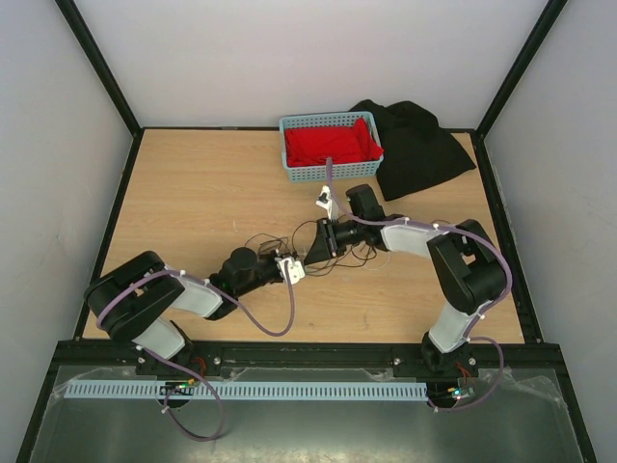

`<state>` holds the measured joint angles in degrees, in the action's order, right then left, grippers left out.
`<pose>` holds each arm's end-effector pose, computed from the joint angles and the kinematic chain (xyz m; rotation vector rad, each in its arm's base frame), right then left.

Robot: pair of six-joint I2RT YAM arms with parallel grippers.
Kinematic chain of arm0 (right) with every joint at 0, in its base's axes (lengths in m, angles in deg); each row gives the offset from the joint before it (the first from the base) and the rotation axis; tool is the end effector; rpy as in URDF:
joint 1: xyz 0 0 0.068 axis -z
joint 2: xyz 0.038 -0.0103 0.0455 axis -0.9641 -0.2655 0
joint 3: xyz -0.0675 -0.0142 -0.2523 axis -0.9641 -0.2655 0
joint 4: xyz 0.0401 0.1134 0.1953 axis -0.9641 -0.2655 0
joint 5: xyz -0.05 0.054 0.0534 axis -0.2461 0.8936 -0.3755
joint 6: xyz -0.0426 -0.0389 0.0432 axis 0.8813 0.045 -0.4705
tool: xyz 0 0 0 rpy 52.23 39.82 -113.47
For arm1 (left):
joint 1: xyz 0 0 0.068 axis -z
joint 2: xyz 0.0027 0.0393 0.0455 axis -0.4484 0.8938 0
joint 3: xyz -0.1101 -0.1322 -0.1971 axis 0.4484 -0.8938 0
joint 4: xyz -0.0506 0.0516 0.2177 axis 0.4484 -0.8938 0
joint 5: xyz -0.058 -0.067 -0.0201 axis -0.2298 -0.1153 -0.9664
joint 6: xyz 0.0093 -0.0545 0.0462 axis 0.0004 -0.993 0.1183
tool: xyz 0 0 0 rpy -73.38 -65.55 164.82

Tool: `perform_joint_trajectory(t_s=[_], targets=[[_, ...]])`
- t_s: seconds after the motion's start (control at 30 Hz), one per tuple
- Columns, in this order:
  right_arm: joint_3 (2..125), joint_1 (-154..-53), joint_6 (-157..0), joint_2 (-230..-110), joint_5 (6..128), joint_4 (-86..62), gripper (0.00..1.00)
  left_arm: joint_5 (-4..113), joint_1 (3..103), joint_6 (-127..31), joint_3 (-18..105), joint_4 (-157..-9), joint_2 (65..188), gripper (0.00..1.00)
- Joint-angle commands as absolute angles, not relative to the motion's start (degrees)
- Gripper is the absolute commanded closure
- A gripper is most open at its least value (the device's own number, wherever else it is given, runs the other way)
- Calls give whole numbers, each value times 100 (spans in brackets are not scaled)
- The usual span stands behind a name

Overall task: Zip-tie the wires
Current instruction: Tie the cable at the center of the board.

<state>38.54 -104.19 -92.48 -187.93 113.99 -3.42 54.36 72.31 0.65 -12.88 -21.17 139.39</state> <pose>0.2594 0.2030 0.1740 -0.7216 2.2627 1.5278 0.1783 -0.1946 0.1641 1.2191 1.2136 -0.2291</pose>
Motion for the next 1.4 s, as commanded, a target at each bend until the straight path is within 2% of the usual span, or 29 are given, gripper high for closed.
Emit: perform_joint_trajectory(t_s=[0.0, 0.77, 1.37], targets=[[4036, -10388, -8995, -18589, 11188, -660, 60, 5251, 7182, -91, -1291, -1828, 13887, 100], [4209, -10393, -8897, -18261, 11011, -481, 48, 4755, 6979, -629, -1207, -1831, 14081, 100], [4234, -10391, -9077, -18470, 11203, -185, 48, 4683, 6962, -720, -1188, -1832, 14114, 100]])
